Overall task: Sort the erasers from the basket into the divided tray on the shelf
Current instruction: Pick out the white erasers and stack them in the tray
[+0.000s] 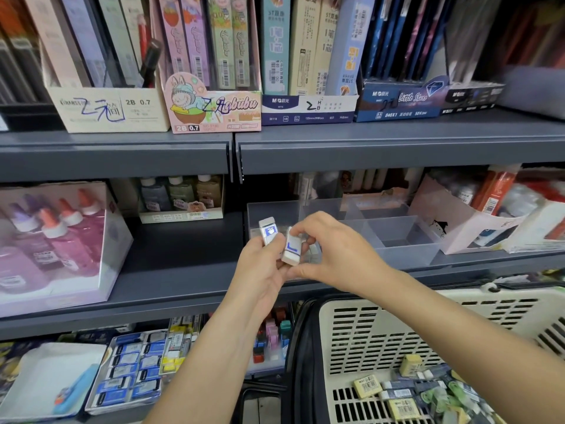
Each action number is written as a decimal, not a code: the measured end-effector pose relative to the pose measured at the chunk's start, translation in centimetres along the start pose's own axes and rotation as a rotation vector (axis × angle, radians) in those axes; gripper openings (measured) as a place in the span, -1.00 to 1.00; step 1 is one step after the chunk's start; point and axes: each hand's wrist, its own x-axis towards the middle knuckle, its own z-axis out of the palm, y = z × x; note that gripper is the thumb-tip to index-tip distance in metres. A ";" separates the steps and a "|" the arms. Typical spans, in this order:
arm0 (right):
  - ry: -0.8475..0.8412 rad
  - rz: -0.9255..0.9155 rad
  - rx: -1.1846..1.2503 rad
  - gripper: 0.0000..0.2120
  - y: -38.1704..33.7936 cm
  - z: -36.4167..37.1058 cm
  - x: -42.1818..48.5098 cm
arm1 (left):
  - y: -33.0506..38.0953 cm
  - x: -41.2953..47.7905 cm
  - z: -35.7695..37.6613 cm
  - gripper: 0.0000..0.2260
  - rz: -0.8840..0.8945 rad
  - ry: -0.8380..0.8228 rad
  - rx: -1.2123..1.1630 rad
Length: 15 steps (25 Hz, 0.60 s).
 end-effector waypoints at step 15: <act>0.151 0.342 -0.075 -0.88 4.1 -0.7 5.1 | 1.0 0.0 0.0 -0.92 -0.021 0.150 0.022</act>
